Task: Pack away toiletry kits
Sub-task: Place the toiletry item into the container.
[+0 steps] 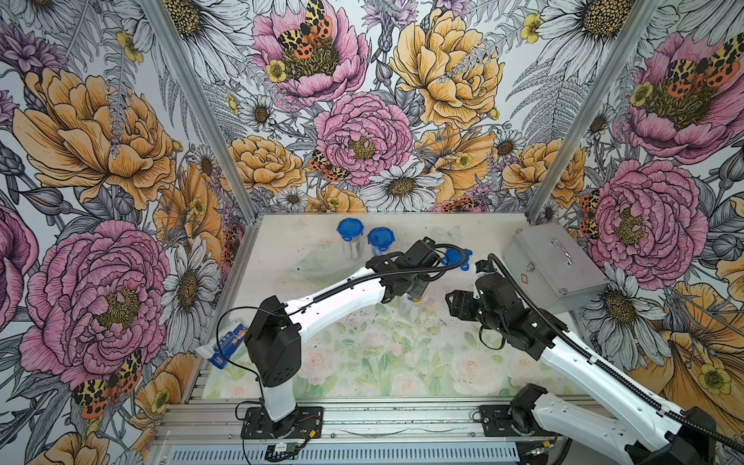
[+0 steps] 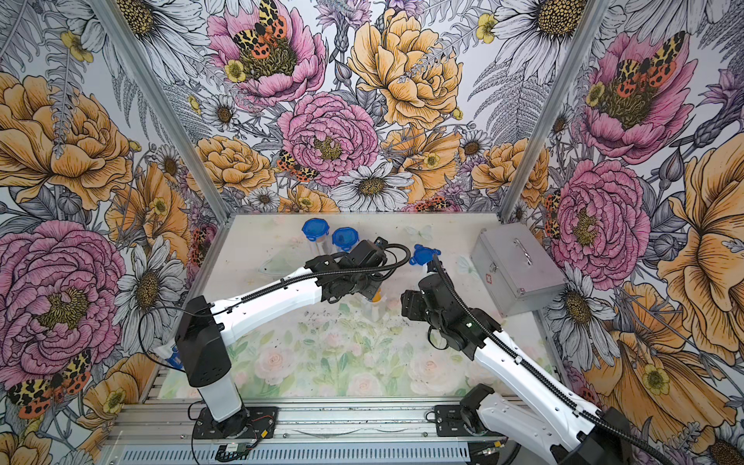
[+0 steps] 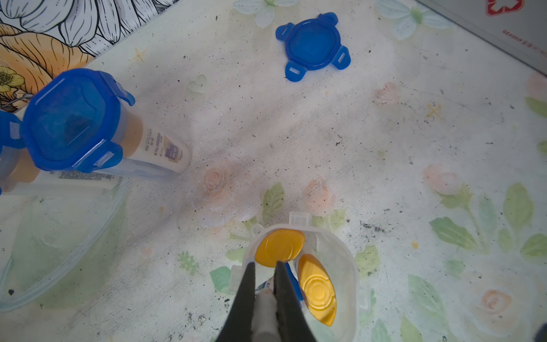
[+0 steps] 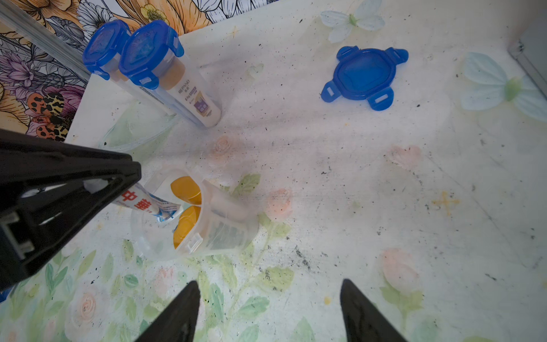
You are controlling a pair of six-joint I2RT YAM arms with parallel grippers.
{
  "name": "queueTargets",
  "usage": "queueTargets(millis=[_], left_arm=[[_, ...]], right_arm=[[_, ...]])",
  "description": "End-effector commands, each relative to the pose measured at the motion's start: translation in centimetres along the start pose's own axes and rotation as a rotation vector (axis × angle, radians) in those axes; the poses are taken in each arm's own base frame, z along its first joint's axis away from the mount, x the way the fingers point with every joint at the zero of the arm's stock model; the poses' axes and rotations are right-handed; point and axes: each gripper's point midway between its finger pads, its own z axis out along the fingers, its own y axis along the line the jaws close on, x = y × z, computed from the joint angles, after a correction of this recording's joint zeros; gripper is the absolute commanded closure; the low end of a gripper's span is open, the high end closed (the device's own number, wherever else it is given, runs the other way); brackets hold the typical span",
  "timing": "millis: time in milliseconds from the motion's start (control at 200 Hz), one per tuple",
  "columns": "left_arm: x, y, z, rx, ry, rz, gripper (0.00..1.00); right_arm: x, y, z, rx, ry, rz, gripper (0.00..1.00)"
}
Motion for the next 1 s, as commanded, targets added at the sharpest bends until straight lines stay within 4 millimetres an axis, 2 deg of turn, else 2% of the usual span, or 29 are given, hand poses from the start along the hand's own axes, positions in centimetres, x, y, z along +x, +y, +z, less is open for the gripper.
queueTargets(millis=[0,260,455,570,645,711,781,861,996], left_arm=[[-1.2,-0.5,-0.2,0.005,-0.025,0.016,0.95],[-0.8,-1.5,-0.3,0.027,-0.018,0.025,0.60],[-0.8,-1.0,-0.6,0.041,-0.019,-0.010,0.51],[-1.2,-0.4,-1.6,0.077,-0.032,-0.068,0.49],[-1.1,0.2,-2.4,0.131,-0.028,-0.135,0.42],[-0.8,1.2,-3.2,0.159,-0.027,-0.201,0.32],[-0.2,2.4,-3.8,0.189,-0.024,-0.271,0.19],[0.3,3.4,-4.6,0.232,-0.027,-0.325,0.02],[0.5,3.7,-5.3,0.290,-0.024,-0.351,0.01]], right_arm=[[-1.4,0.5,-0.5,-0.011,-0.026,0.009,0.26],[-2.5,0.0,-0.5,-0.003,-0.035,0.017,0.25],[-3.2,-0.7,-0.6,0.007,-0.037,0.023,0.25],[-3.8,-1.3,-0.5,0.023,-0.029,0.023,0.25],[-4.1,-2.0,-0.1,0.042,-0.002,0.041,0.24],[-4.1,-3.2,1.2,0.065,0.051,0.081,0.24],[-4.2,-4.8,3.6,0.102,0.132,0.124,0.22],[-5.5,-5.6,6.3,0.134,0.205,0.114,0.18],[-8.7,-6.6,10.1,0.191,0.273,0.055,0.13]])
